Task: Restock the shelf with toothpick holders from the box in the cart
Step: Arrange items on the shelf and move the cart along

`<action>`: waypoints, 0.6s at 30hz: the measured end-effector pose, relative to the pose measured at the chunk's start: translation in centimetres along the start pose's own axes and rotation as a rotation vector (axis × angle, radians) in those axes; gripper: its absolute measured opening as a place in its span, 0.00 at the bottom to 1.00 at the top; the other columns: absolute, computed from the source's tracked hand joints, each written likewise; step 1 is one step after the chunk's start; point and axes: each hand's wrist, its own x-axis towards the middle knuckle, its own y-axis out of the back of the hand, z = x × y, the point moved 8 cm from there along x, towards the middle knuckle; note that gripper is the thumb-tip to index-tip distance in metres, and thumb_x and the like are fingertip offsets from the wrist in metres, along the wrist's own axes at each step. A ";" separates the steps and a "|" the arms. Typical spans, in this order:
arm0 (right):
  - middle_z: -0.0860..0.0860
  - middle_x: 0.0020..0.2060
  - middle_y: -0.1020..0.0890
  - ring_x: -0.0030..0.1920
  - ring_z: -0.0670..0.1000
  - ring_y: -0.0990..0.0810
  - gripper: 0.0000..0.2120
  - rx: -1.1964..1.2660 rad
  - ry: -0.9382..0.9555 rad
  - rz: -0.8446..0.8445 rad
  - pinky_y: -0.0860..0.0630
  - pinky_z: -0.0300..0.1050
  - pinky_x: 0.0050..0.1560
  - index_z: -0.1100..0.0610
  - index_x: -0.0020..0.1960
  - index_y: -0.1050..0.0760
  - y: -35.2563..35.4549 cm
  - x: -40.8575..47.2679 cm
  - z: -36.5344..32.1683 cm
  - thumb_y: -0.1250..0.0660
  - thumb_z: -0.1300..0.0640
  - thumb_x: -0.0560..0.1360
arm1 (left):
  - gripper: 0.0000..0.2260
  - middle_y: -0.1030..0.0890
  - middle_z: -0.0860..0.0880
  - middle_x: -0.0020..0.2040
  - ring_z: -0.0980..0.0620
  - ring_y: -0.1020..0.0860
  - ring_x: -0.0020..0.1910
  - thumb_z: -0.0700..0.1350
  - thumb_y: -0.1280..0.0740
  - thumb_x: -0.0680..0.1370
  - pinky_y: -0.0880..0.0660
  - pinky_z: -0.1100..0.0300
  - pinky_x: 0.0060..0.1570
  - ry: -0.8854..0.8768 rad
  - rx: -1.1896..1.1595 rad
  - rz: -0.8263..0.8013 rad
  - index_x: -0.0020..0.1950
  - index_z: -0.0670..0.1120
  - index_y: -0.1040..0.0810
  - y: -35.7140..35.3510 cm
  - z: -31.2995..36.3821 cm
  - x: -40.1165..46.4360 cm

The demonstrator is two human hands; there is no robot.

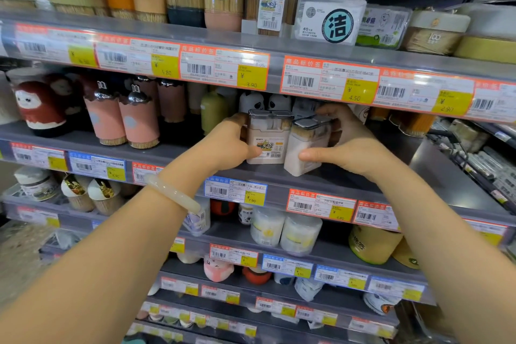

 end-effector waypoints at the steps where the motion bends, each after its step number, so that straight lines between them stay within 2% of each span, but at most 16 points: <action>1: 0.50 0.61 0.26 0.62 0.51 0.26 0.42 -0.022 0.000 0.041 0.28 0.53 0.64 0.43 0.59 0.35 0.1 -0.1 0.1 0.20 0.41 0.50 | 0.22 0.23 0.47 0.56 0.51 0.25 0.50 0.37 0.31 0.75 0.30 0.69 0.39 -0.002 0.000 -0.001 0.68 0.43 0.32 0.0 -0.1 0.0; 2: 0.51 0.61 0.26 0.61 0.52 0.25 0.43 -0.039 0.012 0.058 0.27 0.54 0.63 0.42 0.59 0.35 0.1 -0.2 0.2 0.22 0.37 0.48 | 0.22 0.22 0.47 0.57 0.50 0.24 0.51 0.37 0.31 0.75 0.30 0.70 0.40 -0.001 -0.002 -0.004 0.68 0.44 0.32 0.1 -0.2 0.1; 4: 0.52 0.61 0.26 0.60 0.53 0.24 0.40 -0.040 0.028 0.047 0.26 0.54 0.62 0.41 0.59 0.35 0.1 -0.6 0.4 0.22 0.40 0.51 | 0.22 0.22 0.48 0.57 0.48 0.23 0.53 0.38 0.31 0.75 0.28 0.66 0.43 0.007 -0.003 -0.014 0.68 0.44 0.32 0.3 -0.4 0.1; 6: 0.51 0.58 0.24 0.58 0.52 0.23 0.34 0.039 0.028 0.014 0.25 0.51 0.60 0.42 0.59 0.36 0.2 -0.9 0.5 0.21 0.57 0.61 | 0.23 0.22 0.49 0.57 0.48 0.23 0.54 0.39 0.31 0.75 0.26 0.60 0.50 0.026 0.007 -0.019 0.69 0.45 0.32 0.7 -1.0 0.3; 7: 0.49 0.55 0.23 0.56 0.51 0.22 0.33 0.087 0.025 -0.009 0.23 0.46 0.57 0.43 0.59 0.36 0.3 -0.9 0.7 0.23 0.65 0.65 | 0.24 0.22 0.48 0.59 0.48 0.23 0.56 0.39 0.30 0.75 0.27 0.57 0.56 0.033 0.007 -0.019 0.70 0.45 0.32 1.0 -1.3 0.4; 9: 0.47 0.50 0.23 0.53 0.51 0.22 0.31 0.133 0.025 -0.017 0.23 0.39 0.51 0.46 0.58 0.36 0.3 -0.9 0.9 0.27 0.72 0.67 | 0.27 0.22 0.47 0.61 0.47 0.24 0.59 0.39 0.29 0.74 0.29 0.53 0.63 0.037 -0.001 -0.019 0.71 0.45 0.33 1.4 -1.8 0.5; 11: 0.46 0.49 0.23 0.52 0.50 0.21 0.29 0.131 0.010 0.034 0.23 0.41 0.51 0.46 0.57 0.34 0.7 -0.8 1.1 0.27 0.71 0.68 | 0.27 0.22 0.48 0.62 0.49 0.24 0.60 0.38 0.29 0.74 0.30 0.54 0.64 0.032 -0.013 -0.025 0.71 0.45 0.33 1.8 -2.0 0.5; 14: 0.48 0.52 0.23 0.55 0.52 0.22 0.27 0.085 -0.043 0.178 0.24 0.50 0.58 0.49 0.59 0.33 1.8 -0.9 1.8 0.25 0.67 0.67 | 0.24 0.22 0.50 0.60 0.52 0.24 0.58 0.35 0.30 0.74 0.31 0.60 0.61 0.018 -0.046 -0.042 0.68 0.45 0.30 2.1 -2.2 0.4; 18: 0.50 0.52 0.22 0.53 0.52 0.21 0.27 0.071 -0.074 0.219 0.24 0.52 0.60 0.53 0.63 0.32 2.0 -1.0 2.0 0.26 0.67 0.68 | 0.22 0.21 0.50 0.59 0.51 0.23 0.59 0.33 0.31 0.74 0.31 0.53 0.66 -0.001 -0.078 -0.062 0.65 0.46 0.29 2.3 -2.4 0.2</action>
